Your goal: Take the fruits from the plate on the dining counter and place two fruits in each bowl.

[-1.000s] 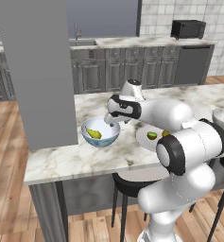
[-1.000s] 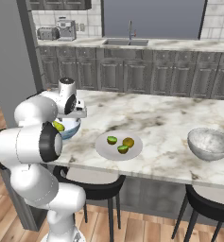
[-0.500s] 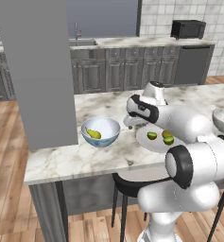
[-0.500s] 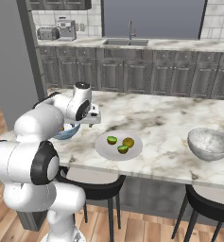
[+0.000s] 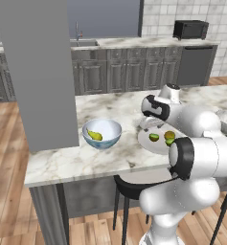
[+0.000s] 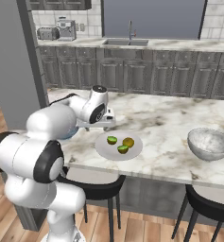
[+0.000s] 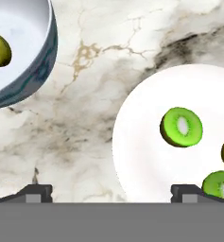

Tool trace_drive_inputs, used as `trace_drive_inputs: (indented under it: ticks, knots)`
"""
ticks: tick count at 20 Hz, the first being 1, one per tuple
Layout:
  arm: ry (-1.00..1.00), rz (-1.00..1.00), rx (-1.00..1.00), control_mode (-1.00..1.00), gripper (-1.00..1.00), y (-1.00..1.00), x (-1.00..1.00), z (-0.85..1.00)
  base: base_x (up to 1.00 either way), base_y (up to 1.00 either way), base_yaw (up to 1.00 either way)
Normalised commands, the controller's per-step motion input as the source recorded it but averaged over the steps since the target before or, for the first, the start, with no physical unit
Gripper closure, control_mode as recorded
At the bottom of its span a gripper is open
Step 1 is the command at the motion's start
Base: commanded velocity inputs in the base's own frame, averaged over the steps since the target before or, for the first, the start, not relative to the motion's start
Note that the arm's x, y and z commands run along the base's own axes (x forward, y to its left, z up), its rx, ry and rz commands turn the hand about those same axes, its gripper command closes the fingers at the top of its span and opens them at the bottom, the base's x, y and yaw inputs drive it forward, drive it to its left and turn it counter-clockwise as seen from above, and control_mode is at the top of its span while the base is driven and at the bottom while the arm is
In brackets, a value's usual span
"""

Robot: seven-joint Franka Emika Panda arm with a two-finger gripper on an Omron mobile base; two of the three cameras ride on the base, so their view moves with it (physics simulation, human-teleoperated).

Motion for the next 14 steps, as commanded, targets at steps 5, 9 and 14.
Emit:
trace_drive_inputs:
  ticks: [5,9,14]
  knots:
    - [0.00,0.13,-0.17,-1.00,-1.00,-0.31,0.16,-0.29,0.00,0.00,0.00]
    - [0.00,0.14,-0.15,-1.00,-1.00,-0.24,0.09,-0.28,0.00,0.00,0.00]
    - [0.00,0.12,-0.07,-1.00,-1.00,-0.23,0.02,-0.22,0.00,0.00,0.00]
